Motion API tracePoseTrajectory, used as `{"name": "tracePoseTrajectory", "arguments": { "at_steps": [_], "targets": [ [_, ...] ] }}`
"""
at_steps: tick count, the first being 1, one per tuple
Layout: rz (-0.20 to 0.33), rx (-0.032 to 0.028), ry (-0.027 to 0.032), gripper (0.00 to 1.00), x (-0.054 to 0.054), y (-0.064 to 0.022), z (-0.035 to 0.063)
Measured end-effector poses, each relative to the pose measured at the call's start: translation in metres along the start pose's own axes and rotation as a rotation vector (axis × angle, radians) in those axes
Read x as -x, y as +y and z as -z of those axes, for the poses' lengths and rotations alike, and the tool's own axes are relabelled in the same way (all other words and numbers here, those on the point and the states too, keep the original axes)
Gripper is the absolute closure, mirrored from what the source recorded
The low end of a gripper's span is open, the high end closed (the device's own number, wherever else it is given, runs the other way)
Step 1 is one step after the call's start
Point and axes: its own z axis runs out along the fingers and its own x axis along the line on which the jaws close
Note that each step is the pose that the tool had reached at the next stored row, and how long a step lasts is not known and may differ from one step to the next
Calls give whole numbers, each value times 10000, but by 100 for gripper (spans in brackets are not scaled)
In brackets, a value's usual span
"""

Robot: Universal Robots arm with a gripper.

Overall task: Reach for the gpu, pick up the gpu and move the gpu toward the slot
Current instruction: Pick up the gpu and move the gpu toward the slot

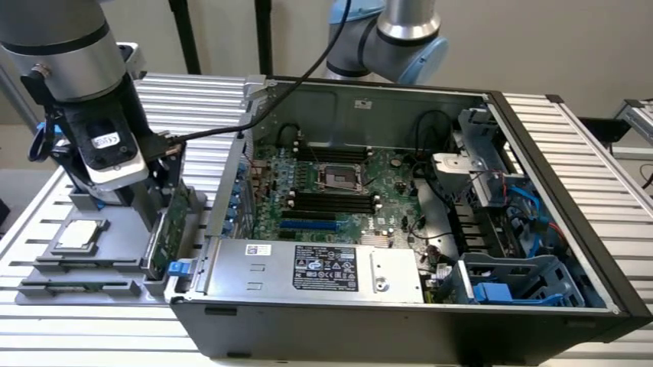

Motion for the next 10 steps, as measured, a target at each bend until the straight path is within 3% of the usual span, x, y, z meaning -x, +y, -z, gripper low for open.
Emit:
{"name": "tracePoseTrajectory", "arguments": {
  "at_steps": [10],
  "targets": [
    [-5,0,-1,46,-5,-6,-182]
  ]
}}
